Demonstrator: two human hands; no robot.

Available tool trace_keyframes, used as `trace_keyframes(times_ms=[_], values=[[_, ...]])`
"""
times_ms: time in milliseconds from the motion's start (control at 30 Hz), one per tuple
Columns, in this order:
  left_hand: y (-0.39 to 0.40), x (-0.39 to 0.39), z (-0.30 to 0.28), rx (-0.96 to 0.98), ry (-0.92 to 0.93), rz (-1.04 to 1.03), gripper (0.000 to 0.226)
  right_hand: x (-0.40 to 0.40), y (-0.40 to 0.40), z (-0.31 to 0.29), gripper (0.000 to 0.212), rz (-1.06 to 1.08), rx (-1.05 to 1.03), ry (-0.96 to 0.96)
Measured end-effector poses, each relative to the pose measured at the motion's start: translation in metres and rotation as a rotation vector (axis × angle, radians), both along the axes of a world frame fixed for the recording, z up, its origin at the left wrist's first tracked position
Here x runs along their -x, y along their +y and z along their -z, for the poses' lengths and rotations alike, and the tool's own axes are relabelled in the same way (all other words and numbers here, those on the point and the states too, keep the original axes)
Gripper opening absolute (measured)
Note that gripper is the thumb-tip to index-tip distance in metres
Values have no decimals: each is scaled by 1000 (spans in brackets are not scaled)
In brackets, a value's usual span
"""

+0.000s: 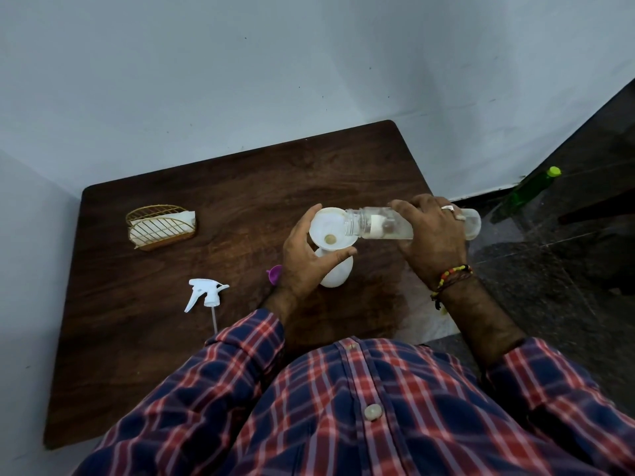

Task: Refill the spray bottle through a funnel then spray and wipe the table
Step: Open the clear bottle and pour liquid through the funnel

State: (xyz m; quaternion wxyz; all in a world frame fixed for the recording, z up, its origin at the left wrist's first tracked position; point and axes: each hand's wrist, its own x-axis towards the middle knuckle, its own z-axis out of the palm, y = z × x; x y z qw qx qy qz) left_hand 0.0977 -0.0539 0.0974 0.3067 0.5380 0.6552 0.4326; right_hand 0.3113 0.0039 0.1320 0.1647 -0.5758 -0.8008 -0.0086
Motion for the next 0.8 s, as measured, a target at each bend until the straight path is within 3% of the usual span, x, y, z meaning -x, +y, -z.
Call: trace_keyframes(times_ms=[800], values=[[11,7,-11,70,-5,37,93,4,10,-3,58,7,-36,-33]])
